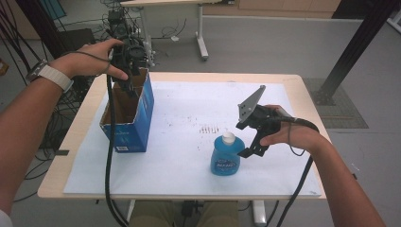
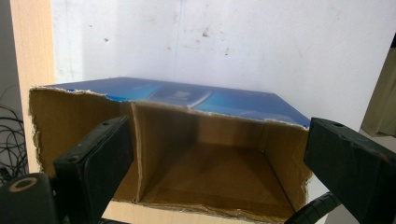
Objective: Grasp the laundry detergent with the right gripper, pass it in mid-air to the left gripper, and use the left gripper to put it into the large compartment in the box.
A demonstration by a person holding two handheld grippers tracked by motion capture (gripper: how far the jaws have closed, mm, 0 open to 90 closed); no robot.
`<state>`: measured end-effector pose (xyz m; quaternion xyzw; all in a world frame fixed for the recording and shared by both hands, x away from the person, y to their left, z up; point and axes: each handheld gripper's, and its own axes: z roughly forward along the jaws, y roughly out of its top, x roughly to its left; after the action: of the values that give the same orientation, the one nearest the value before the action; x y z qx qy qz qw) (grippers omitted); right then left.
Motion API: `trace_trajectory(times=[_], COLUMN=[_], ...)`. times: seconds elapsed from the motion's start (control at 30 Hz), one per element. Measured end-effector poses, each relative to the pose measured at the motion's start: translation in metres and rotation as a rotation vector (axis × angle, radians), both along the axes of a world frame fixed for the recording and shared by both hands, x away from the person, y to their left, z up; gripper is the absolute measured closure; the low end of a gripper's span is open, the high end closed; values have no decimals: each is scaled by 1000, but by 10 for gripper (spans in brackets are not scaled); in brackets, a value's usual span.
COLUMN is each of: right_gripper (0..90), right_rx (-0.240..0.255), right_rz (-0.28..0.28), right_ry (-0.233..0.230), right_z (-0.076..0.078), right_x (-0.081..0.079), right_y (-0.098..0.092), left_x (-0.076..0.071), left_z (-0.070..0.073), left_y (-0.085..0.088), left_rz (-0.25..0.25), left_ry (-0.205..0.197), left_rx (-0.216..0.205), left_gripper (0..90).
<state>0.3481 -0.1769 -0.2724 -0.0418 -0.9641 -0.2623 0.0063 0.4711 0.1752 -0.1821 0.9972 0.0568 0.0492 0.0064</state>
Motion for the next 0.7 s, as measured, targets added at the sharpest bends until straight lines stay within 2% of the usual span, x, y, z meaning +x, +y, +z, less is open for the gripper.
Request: trace_trajectory(times=[0.3, 0.7], right_gripper=[54, 54], right_rx=[-4, -9], right_rz=[-8, 2], right_ry=[14, 7], right_z=[-4, 1], right_x=[0, 1], right_y=[-1, 0], left_x=[0, 0], left_z=[1, 2], left_y=[-1, -5], left_rz=[-3, -6], left_ry=[7, 10], left_rx=[1, -5], left_gripper=[88, 87])
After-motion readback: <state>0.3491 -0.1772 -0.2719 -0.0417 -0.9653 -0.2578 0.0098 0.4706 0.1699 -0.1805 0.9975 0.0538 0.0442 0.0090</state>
